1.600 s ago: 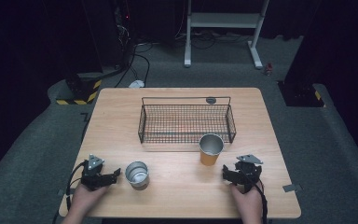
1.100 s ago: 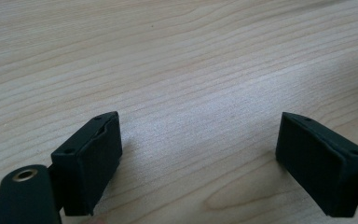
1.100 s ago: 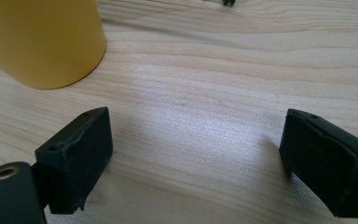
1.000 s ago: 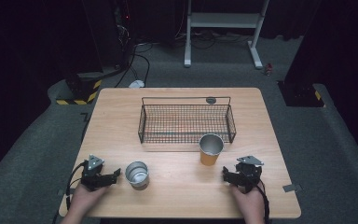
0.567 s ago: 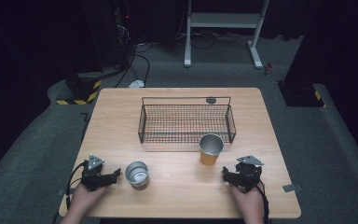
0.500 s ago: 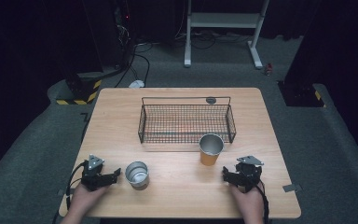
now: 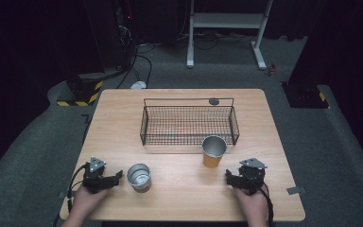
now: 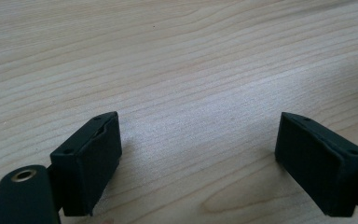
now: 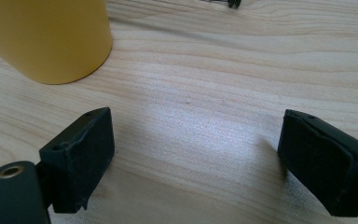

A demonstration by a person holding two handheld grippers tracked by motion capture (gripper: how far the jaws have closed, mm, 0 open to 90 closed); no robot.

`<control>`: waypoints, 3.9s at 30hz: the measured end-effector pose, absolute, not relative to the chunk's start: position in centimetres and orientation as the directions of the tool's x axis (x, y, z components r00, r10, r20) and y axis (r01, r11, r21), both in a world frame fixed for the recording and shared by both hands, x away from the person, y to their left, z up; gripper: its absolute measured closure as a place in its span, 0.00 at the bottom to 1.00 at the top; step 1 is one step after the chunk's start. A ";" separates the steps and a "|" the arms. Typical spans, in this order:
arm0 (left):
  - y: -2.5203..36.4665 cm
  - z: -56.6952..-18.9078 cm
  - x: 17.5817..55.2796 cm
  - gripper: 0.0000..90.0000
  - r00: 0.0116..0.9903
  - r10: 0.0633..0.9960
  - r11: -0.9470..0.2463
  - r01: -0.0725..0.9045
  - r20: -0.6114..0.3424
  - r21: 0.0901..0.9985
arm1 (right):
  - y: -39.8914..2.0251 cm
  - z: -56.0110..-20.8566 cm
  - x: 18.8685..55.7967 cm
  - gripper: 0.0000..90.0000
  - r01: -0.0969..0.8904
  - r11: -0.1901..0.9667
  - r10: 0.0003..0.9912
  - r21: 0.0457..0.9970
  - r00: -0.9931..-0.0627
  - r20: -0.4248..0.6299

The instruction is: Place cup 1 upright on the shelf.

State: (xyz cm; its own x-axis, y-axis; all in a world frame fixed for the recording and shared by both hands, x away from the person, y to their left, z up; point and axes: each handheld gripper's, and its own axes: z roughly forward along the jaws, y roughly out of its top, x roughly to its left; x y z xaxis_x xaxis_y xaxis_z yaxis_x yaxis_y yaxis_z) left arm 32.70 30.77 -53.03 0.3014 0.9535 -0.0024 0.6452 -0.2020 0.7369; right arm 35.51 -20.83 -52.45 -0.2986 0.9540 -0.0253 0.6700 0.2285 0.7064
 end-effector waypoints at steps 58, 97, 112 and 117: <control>30.6 -53.0 32.7 0.17 0.287 0.958 -0.196 0.650 0.001 0.735 | -18.8 -51.3 33.7 0.11 0.544 0.283 0.907 0.790 -0.419 -0.037; 30.4 -53.0 33.0 0.14 0.297 0.955 -0.202 0.648 0.001 0.734 | -16.8 -50.7 34.3 0.11 0.530 0.259 0.887 0.808 -0.462 0.019; 30.4 -53.0 33.0 0.14 0.300 0.954 -0.207 0.650 0.004 0.731 | -16.1 -50.5 35.3 0.12 0.511 0.248 0.896 0.823 -0.444 0.006; 30.4 -53.0 33.0 0.14 0.300 0.954 -0.207 0.650 0.004 0.731 | -15.4 -50.1 35.9 0.12 0.504 0.239 0.890 0.830 -0.456 0.020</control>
